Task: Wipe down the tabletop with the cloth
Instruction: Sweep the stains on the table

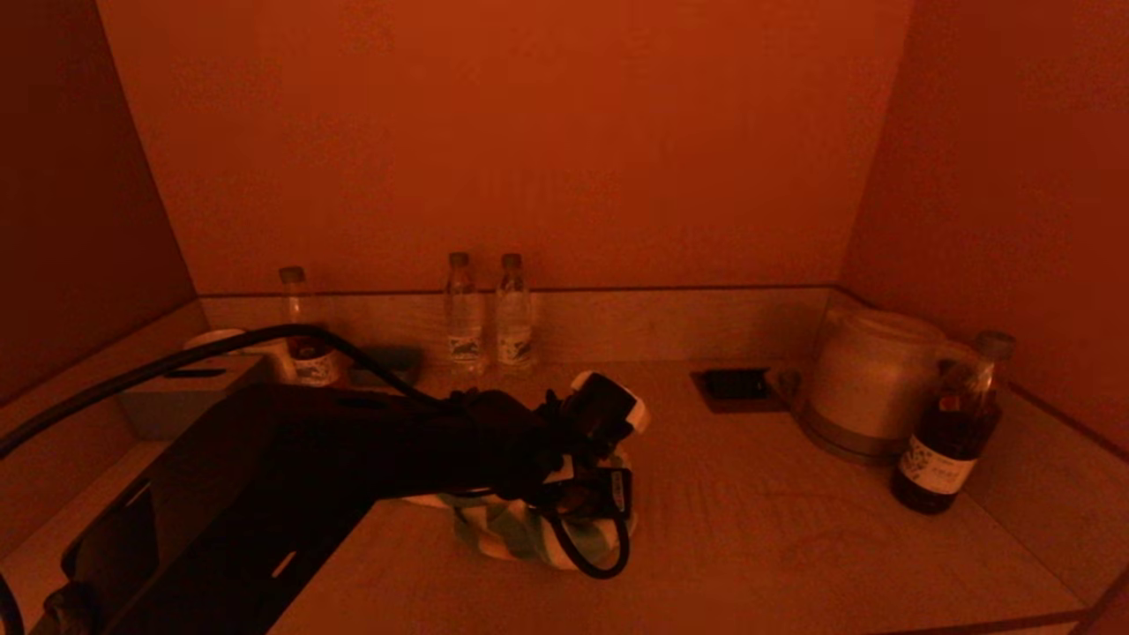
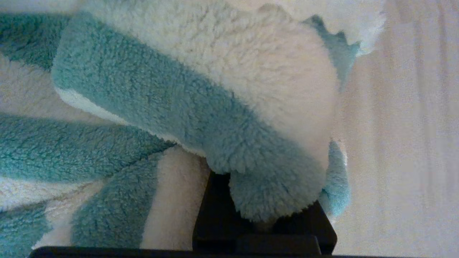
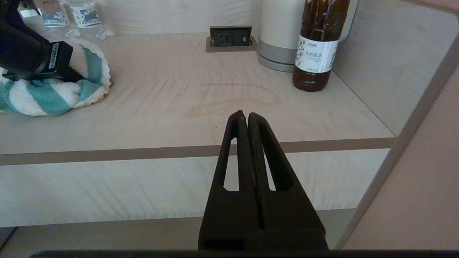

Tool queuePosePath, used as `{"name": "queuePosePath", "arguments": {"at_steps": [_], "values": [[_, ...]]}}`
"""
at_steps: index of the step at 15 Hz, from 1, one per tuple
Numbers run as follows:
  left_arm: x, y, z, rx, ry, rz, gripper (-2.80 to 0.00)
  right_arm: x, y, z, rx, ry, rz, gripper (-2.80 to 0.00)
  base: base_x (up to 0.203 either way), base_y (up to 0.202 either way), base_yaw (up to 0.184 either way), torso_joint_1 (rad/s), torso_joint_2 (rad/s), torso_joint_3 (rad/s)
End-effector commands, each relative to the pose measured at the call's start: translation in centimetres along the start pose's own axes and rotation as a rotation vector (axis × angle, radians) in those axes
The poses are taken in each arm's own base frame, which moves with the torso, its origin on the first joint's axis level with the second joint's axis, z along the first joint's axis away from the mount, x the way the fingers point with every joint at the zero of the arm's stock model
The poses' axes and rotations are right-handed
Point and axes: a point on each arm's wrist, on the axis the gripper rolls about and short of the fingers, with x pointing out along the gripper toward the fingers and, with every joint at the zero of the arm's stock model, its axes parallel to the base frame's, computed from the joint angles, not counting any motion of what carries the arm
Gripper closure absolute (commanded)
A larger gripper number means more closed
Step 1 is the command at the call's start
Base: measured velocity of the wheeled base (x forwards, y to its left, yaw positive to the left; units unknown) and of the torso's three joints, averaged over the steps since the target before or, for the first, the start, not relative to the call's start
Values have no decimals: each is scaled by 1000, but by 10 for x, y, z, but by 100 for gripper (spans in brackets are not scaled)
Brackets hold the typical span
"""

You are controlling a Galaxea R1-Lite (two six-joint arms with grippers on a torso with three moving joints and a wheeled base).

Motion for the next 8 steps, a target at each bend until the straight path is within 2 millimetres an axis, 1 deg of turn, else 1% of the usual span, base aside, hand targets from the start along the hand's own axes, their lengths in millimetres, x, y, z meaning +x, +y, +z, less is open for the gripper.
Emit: {"name": "queuePosePath", "arguments": {"at_steps": [1, 2, 5, 6, 7, 8], "values": [[-2, -1, 1, 0, -5, -5, 0, 0, 0, 0, 0, 3, -1, 0, 0, 0, 0, 0, 0, 0], [-10, -6, 5, 7, -39, -34, 0, 0, 0, 0, 0, 3, -1, 0, 0, 0, 0, 0, 0, 0], [-15, -9, 9, 7, -62, -50, 0, 0, 0, 0, 0, 1, -1, 0, 0, 0, 0, 0, 0, 0], [-21, -10, 12, 4, -83, -63, 0, 0, 0, 0, 0, 1, -1, 0, 0, 0, 0, 0, 0, 0], [-37, -13, 21, -5, -128, -92, 0, 0, 0, 0, 0, 3, -1, 0, 0, 0, 0, 0, 0, 0], [-42, -14, 25, -8, -148, -105, 0, 0, 0, 0, 0, 2, -1, 0, 0, 0, 0, 0, 0, 0]]}}
